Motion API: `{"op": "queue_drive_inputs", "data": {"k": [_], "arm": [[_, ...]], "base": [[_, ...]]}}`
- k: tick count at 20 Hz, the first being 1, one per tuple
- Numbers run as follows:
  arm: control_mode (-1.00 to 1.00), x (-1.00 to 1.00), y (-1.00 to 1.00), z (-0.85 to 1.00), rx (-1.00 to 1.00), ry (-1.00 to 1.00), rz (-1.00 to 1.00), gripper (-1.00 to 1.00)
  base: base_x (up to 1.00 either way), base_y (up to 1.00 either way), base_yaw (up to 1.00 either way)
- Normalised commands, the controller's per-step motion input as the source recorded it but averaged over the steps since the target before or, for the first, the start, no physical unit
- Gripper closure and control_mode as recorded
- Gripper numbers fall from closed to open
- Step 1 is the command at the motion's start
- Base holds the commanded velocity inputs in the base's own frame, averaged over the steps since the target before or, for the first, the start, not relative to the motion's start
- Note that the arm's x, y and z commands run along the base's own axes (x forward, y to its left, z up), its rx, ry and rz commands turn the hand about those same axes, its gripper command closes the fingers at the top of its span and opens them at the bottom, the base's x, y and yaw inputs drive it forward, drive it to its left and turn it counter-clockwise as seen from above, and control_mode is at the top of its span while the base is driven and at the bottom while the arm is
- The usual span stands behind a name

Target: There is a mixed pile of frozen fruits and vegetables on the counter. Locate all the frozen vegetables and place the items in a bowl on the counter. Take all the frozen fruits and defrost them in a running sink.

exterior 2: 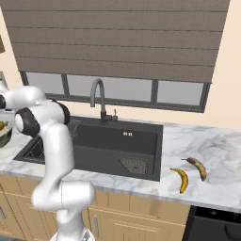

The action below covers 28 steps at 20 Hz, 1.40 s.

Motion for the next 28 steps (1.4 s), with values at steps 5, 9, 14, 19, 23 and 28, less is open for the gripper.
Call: {"op": "queue_drive_inputs", "data": {"k": [5, 9, 14, 19, 23, 28], "arm": [[-1.00, 0.26, 0.24, -0.36, -0.07, 0.00, -0.05, 1.00], [-1.00, 0.20, 0.00, -0.64, -0.05, 0.00, -0.06, 1.00], [-1.00, 0.16, 0.05, -0.33, -0.01, -0.09, -0.03, 1.00], [-1.00, 0.02, 0.12, -0.17, 0.00, -0.07, -0.03, -1.00], [-1.00, 0.00, 0.04, -0.07, 0.00, -0.02, -0.03, -1.00], [-1.00, -0.01, 0.00, 0.06, -0.02, 0.05, -0.01, -1.00]], "base": [[0.00, 0.00, 0.00], [0.00, 0.00, 0.00], [0.00, 0.00, 0.00], [0.00, 0.00, 0.00], [0.00, 0.00, 0.00], [0.00, 0.00, 0.00]]}}
